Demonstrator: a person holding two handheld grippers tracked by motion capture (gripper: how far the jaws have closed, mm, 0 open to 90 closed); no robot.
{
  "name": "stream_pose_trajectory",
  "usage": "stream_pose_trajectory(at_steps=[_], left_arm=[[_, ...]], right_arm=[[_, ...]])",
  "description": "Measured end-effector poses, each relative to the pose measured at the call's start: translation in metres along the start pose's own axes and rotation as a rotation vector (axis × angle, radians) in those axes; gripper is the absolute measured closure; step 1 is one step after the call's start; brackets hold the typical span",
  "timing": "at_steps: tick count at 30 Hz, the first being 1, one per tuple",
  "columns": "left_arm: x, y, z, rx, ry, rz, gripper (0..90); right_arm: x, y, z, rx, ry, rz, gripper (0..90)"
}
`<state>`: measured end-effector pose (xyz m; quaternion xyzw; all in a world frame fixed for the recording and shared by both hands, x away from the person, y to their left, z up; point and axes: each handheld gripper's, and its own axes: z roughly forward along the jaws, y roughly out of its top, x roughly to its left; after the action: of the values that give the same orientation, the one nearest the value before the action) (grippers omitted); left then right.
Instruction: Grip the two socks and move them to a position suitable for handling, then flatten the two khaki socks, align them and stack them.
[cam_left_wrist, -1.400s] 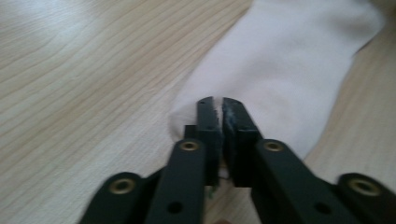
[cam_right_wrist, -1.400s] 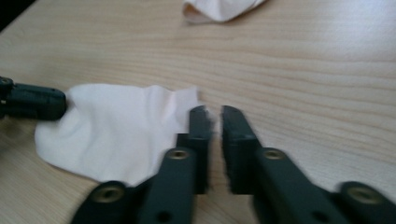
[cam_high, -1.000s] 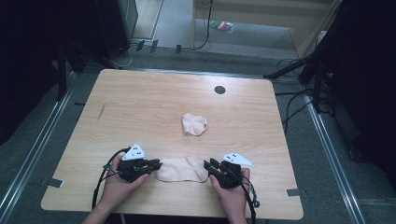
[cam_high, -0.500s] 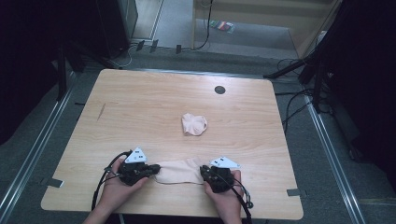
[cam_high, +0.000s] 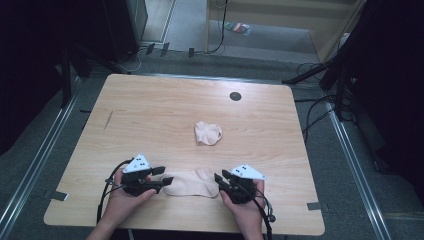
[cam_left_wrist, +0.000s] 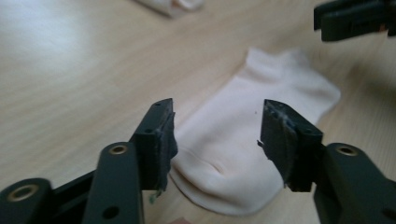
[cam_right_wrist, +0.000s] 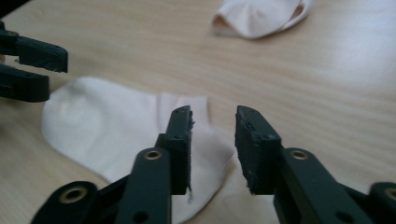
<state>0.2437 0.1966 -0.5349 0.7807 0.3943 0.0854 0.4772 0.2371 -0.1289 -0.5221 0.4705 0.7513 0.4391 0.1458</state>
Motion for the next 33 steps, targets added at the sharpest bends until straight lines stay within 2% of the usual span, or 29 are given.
stream_pose_trajectory(at_steps=[1,2,4,6,7,8,9,11,12,13,14,16,17,18,20,25,27,29,30,32,33], left_arm=[[0.0,0.0,0.0,0.0,0.0,0.0,41.8],[0.007,0.001,-0.005,-0.057,0.028,-0.02,39.1],[0.014,0.001,-0.01,-0.103,0.048,-0.051,37.1],[0.021,0.0,-0.013,-0.123,0.076,-0.071,34.5],[0.021,0.0,-0.013,-0.123,0.076,-0.071,34.6],[0.028,-0.001,-0.015,-0.133,0.107,-0.095,34.6],[0.031,-0.001,-0.015,-0.14,0.115,-0.105,34.7],[0.033,-0.002,-0.016,-0.146,0.121,-0.116,34.9],[0.036,-0.002,-0.017,-0.147,0.139,-0.124,35.0],[0.036,-0.002,-0.017,-0.147,0.139,-0.124,35.3],[0.038,-0.003,-0.017,-0.149,0.147,-0.126,35.7],[0.04,-0.003,-0.017,-0.15,0.159,-0.134,36.0],[0.042,-0.004,-0.017,-0.146,0.164,-0.14,36.1],[0.042,-0.004,-0.017,-0.146,0.164,-0.14,36.2],[0.043,-0.004,-0.017,-0.144,0.173,-0.149,36.7],[0.046,-0.005,-0.015,-0.143,0.187,-0.161,37.2],[0.046,-0.005,-0.015,-0.142,0.189,-0.161,37.4],[0.046,-0.005,-0.014,-0.135,0.187,-0.159,37.5],[0.046,-0.006,-0.013,-0.132,0.187,-0.158,37.8],[0.046,-0.006,-0.013,-0.128,0.183,-0.162,38.0],[0.046,-0.006,-0.013,-0.127,0.185,-0.161,38.1]], right_arm=[[-0.002,0.002,0.0,-0.008,-0.002,0.002,62.8],[-0.005,0.006,0.0,-0.019,-0.008,0.009,60.0],[-0.008,0.013,0.002,-0.031,-0.01,0.016,57.0],[-0.01,0.022,0.006,-0.049,-0.01,0.016,54.6],[-0.01,0.022,0.006,-0.049,-0.01,0.016,54.6],[-0.013,0.032,0.012,-0.067,-0.025,0.006,54.5],[-0.014,0.036,0.015,-0.071,-0.026,0.004,54.6],[-0.015,0.04,0.018,-0.074,-0.028,0.0,55.1],[-0.019,0.05,0.028,-0.077,-0.04,-0.009,56.4],[-0.019,0.05,0.028,-0.077,-0.04,-0.009,56.4],[-0.021,0.058,0.037,-0.068,-0.058,-0.015,57.7],[-0.023,0.06,0.04,-0.069,-0.064,-0.029,58.4],[-0.026,0.068,0.052,-0.059,-0.078,-0.042,59.5],[-0.026,0.068,0.052,-0.059,-0.078,-0.042,59.5],[-0.032,0.078,0.067,-0.053,-0.09,-0.06,60.9],[-0.044,0.091,0.095,-0.032,-0.092,-0.053,62.9],[-0.046,0.093,0.099,-0.032,-0.093,-0.06,62.9],[-0.049,0.096,0.11,-0.01,-0.093,-0.061,61.9],[-0.053,0.099,0.119,0.002,-0.103,-0.049,57.0],[-0.054,0.1,0.125,0.007,-0.126,-0.038,54.6],[-0.055,0.1,0.128,0.006,-0.124,-0.041,53.6]])
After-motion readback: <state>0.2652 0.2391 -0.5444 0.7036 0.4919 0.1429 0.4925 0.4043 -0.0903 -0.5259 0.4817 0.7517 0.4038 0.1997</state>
